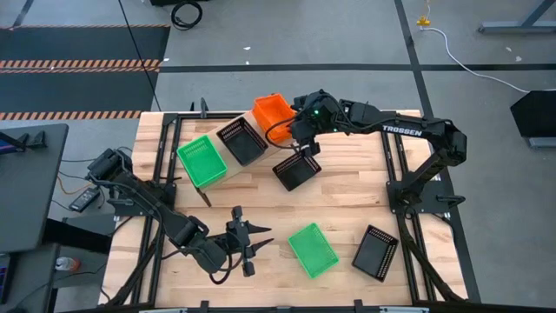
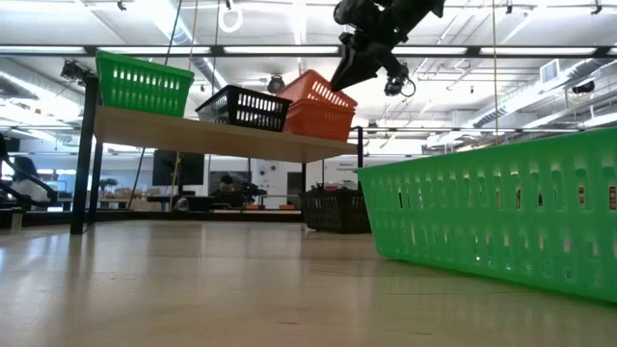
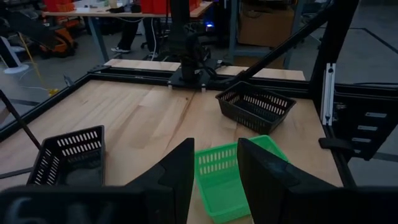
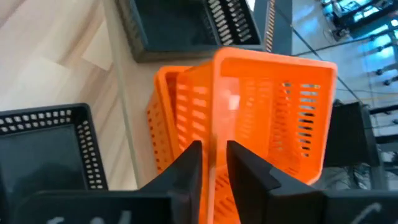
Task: Stack baskets on shelf by color
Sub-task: Stack the orange basket on the orange baskets on the shelf, then stack the top black basket on the black basket on the shelf
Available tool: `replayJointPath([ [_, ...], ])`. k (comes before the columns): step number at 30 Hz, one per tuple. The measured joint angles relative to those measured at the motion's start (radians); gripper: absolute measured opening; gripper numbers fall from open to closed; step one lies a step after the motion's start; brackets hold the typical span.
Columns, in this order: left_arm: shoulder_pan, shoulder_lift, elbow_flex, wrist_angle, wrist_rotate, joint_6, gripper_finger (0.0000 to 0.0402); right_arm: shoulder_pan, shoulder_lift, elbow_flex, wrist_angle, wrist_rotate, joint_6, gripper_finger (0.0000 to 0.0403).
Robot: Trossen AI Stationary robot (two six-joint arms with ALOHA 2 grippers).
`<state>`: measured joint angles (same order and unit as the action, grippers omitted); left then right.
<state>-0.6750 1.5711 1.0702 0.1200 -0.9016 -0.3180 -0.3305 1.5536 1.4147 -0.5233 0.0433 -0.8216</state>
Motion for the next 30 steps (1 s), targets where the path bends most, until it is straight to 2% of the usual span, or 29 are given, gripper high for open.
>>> replayJointPath([
  [10, -0.002, 0.0, 0.0, 0.0, 0.0, -0.006, 0.0128, 0.009, 0.0, 0.0, 0.019, 0.056, 0.0, 0.0124],
  [15, -0.002, 0.0, 0.0, 0.0, 0.0, 0.007, 0.0128, 0.052, -0.003, 0.0, 0.021, 0.119, 0.031, 0.0128],
  [22, 0.006, 0.0, 0.0, 0.0, -0.004, 0.042, 0.0128, 0.138, -0.003, 0.0, 0.013, 0.131, 0.072, 0.0128],
  [27, 0.017, 0.0, 0.0, 0.003, -0.009, 0.045, 0.0128, 0.225, -0.021, 0.001, -0.044, 0.232, 0.239, 0.0126],
  [30, 0.024, 0.0, 0.0, 0.005, -0.034, 0.064, 0.0128, 0.268, -0.024, 0.001, -0.117, 0.243, 0.371, 0.0126],
])
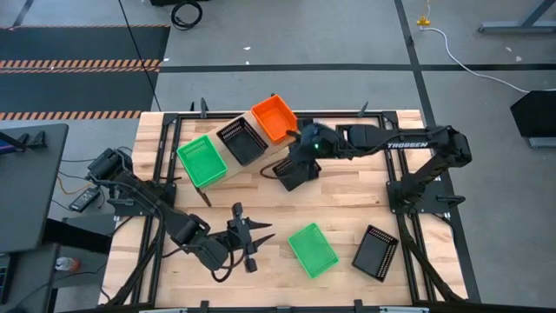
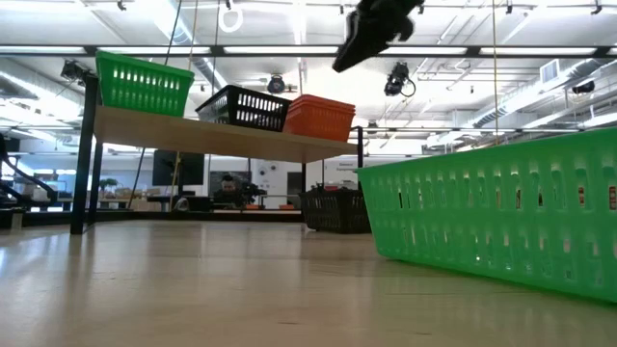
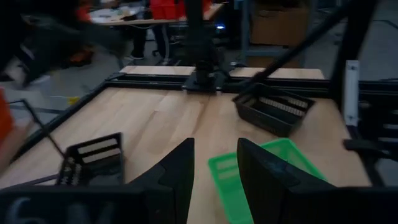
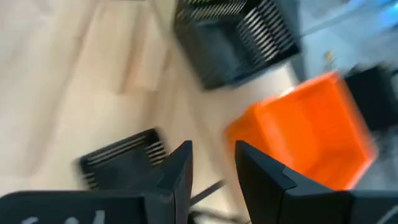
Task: Stack baskets on shelf by color
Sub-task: Stack the top black basket on the black basket on the shelf
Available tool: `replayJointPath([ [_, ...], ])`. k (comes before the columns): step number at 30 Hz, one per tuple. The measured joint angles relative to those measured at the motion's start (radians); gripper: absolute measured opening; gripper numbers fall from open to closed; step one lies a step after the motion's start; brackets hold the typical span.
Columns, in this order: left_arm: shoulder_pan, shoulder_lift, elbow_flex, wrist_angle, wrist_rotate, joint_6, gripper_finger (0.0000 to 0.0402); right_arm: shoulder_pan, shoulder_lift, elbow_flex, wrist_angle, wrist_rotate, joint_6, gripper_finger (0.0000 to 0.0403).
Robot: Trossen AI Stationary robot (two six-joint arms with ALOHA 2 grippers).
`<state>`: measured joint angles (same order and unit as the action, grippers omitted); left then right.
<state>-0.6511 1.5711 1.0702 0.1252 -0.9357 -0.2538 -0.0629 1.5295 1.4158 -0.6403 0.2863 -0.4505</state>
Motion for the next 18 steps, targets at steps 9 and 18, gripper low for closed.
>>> replayJointPath([
  [9, 0.063, -0.002, 0.02, 0.042, 0.047, 0.104, 0.0128, 0.036, 0.016, -0.019, -0.176, -0.073, 0.402, 0.0126],
  [18, 0.033, -0.055, 0.106, -0.009, 0.061, 0.228, 0.0128, 0.036, 0.021, -0.226, 0.09, -0.131, 0.641, 0.0126],
])
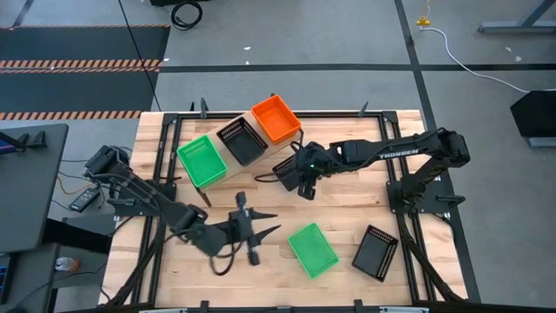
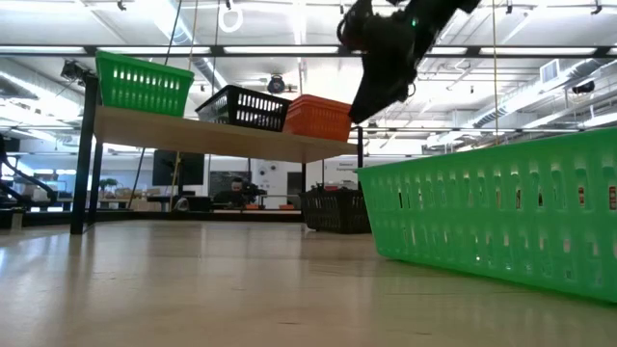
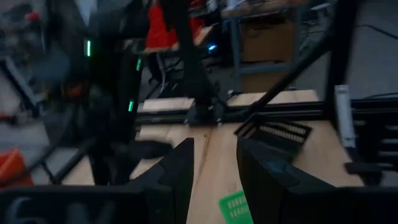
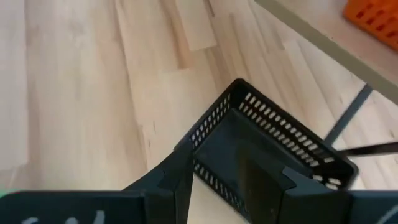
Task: Stack baskets on shelf by color
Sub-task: Stack the top black basket on the black basket on the shelf
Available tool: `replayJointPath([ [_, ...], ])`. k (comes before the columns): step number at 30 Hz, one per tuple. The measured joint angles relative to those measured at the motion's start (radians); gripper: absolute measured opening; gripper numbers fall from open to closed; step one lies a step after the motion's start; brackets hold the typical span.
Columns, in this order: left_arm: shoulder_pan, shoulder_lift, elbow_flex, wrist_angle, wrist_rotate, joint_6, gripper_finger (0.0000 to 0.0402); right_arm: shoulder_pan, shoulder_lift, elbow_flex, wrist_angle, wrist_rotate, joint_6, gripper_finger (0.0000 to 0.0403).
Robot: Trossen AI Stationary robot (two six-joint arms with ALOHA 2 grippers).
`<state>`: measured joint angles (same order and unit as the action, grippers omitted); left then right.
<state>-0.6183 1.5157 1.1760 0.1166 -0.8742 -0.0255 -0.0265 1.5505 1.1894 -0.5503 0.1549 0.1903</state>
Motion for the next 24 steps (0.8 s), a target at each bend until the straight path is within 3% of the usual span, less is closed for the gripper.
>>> replayJointPath([
  [10, -0.062, -0.06, 0.003, -0.078, -0.061, 0.033, 0.0128, -0.001, 0.004, -0.196, 0.343, 0.062, 0.016, 0.0126],
  [24, -0.051, -0.06, 0.003, -0.067, -0.056, 0.031, 0.0128, 0.028, 0.004, -0.369, 0.34, 0.073, -0.095, 0.0179],
])
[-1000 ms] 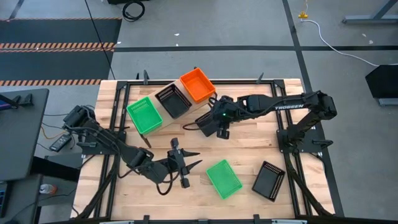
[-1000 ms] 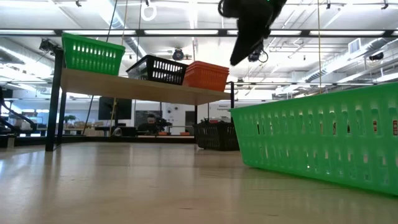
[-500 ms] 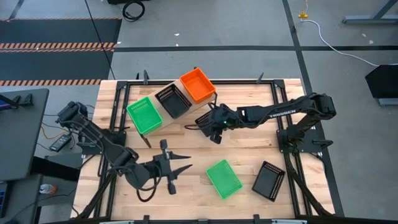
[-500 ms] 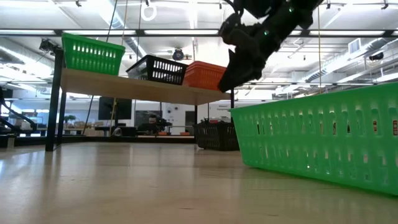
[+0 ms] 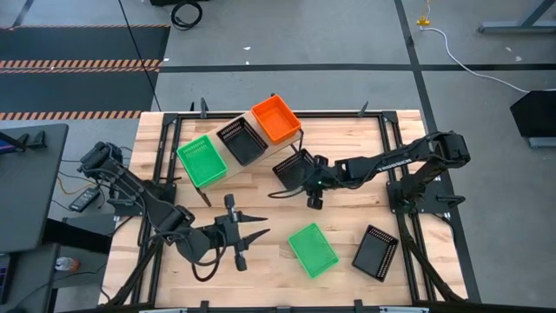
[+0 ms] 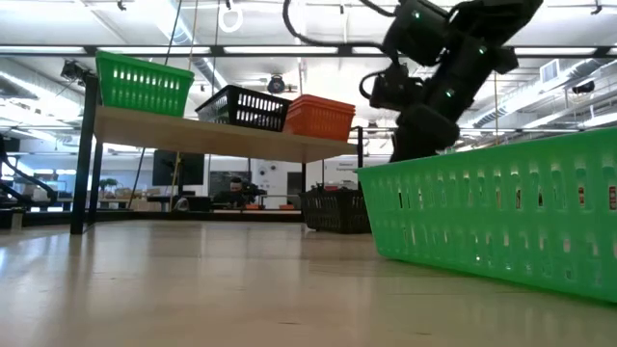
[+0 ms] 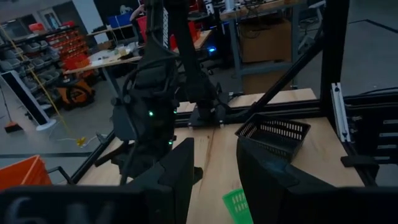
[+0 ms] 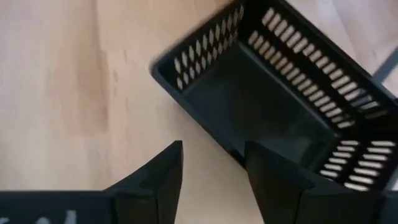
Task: Stack baskets on shelf by color
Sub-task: Stack the top black basket on the black basket on the shelf
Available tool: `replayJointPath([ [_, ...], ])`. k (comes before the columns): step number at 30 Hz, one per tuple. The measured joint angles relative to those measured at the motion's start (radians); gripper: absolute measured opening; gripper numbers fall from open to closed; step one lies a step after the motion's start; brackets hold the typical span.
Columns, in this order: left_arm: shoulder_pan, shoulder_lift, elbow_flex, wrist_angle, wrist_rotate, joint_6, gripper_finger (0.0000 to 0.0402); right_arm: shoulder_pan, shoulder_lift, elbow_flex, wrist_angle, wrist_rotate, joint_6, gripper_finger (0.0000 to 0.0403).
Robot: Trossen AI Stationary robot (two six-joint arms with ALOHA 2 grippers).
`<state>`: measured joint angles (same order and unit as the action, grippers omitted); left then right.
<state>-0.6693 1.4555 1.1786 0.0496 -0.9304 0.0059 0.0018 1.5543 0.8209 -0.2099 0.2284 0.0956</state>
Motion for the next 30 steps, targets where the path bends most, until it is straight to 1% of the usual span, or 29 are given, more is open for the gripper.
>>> replayJointPath([
  [5, 0.001, 0.0, 0.0, 0.0, 0.0, 0.0, 0.0128, -0.001, 0.0, -0.015, -0.022, 0.014, -0.071, 0.0187],
  [9, 0.001, 0.001, 0.0, 0.0, 0.0, -0.002, 0.0128, -0.009, 0.0, -0.015, -0.041, 0.017, -0.125, 0.0184],
  [12, 0.001, 0.001, 0.0, -0.001, 0.0, -0.01, 0.0128, -0.013, 0.0, -0.015, -0.06, 0.017, -0.133, 0.018],
  [16, 0.001, 0.001, 0.0, -0.001, 0.0, -0.021, 0.0128, -0.012, 0.0, -0.015, -0.13, 0.017, -0.182, 0.0166],
  [21, 0.001, 0.001, 0.0, -0.003, 0.0, -0.021, 0.0128, -0.012, 0.0, -0.015, -0.268, 0.026, -0.27, 0.0137],
  [25, 0.001, 0.001, 0.0, -0.003, 0.0, -0.021, 0.0128, -0.011, -0.004, -0.012, -0.332, 0.098, -0.236, 0.0118],
  [30, 0.001, 0.001, 0.0, -0.004, 0.0, -0.021, 0.0128, -0.005, -0.028, 0.033, -0.35, 0.092, -0.204, 0.011],
])
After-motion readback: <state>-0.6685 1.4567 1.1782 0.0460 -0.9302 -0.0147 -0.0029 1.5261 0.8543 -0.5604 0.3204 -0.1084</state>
